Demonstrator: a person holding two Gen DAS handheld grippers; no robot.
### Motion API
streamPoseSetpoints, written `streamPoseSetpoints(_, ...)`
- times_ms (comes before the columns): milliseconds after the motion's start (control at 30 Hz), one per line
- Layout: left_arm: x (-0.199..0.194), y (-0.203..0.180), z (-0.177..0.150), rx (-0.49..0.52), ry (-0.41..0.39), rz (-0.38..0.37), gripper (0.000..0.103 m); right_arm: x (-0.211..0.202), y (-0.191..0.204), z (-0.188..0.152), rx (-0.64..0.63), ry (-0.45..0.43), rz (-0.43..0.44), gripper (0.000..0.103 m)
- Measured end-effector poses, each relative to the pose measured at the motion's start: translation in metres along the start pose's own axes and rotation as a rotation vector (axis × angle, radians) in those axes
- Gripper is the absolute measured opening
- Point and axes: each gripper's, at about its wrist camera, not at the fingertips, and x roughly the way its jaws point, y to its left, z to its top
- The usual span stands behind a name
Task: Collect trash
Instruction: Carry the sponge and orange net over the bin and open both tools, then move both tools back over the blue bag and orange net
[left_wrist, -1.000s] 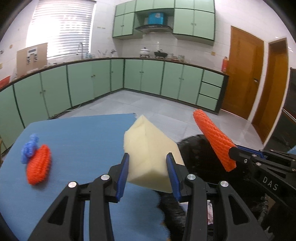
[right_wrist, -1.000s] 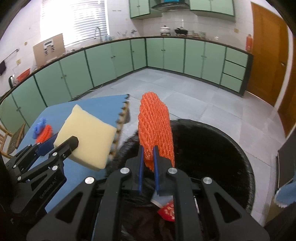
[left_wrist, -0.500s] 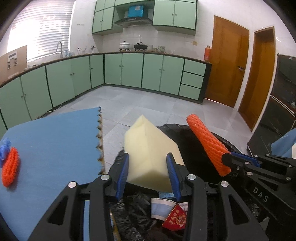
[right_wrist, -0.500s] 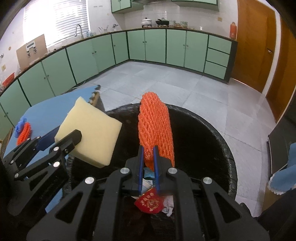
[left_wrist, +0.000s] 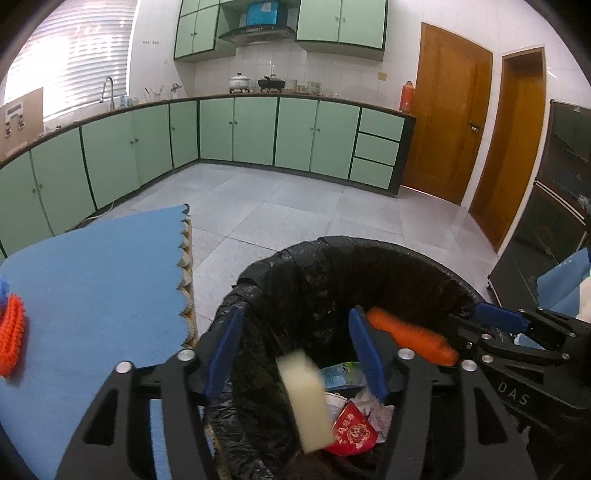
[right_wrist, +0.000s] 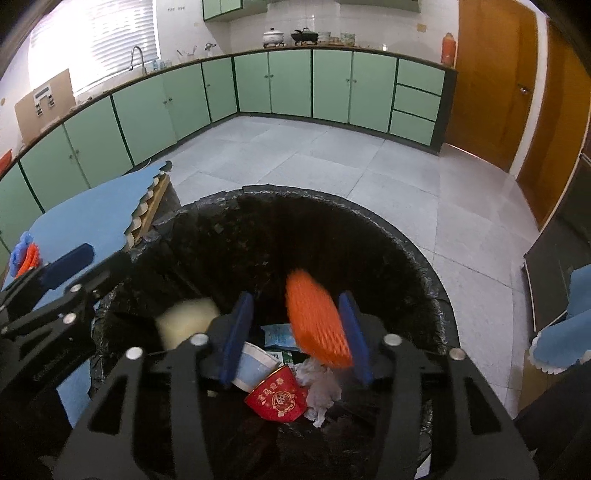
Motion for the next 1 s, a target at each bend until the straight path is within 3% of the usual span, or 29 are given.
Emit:
streamPoseSetpoints(33,-0.002,0.002,0.0,-0.002,-0.004,0.004,0.063,-0.001,0.001,0.0,0.003,-0.004,-0.009,0.072)
streamPoseSetpoints(167,-0.014,0.018,0.001,-0.028,-0.021,0.036,0.069,-0.006,0.011,0.001,-0.004,-0.029,-0.015,0.086)
streamPoseSetpoints(467,-0.051,0.098,-0.007,-0.107,-0.046,0.155,0.072,-0.016,0.065,0.009,-0.05,-0.056,0.075,0.088)
streamPoseSetpoints(767,-0.094,0.182,-0.023,-0.17,-0.07,0.31,0.073,-0.021,0.155,0.021,-0.147,-0.083,0.199,0.088)
streamPoseSetpoints(1000,-0.122,0.23,-0.036,-0.2,-0.076,0.389,0.073,-0.021,0.224,0.027,-0.213,-0.09,0.278,0.088)
